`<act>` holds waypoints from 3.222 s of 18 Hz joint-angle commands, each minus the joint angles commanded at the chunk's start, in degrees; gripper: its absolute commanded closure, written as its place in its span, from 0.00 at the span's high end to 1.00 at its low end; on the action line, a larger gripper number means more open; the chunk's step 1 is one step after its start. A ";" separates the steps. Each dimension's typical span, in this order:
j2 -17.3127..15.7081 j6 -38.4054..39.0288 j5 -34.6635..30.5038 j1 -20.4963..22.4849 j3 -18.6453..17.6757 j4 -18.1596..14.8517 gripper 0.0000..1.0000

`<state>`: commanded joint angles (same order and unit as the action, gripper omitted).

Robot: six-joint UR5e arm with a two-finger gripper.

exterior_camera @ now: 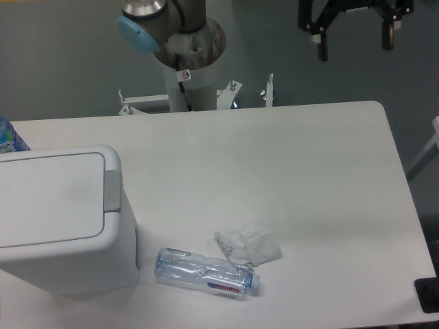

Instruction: Open the trash can

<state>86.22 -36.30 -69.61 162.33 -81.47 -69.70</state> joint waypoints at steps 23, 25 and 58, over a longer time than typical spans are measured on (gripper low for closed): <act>4.04 12.39 0.35 -7.73 -0.18 0.00 1.00; 4.92 16.50 0.61 -9.13 -0.26 -0.09 1.00; 10.02 25.66 0.26 -20.74 -0.09 2.55 1.00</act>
<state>96.24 -10.63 -69.35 141.59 -81.56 -67.15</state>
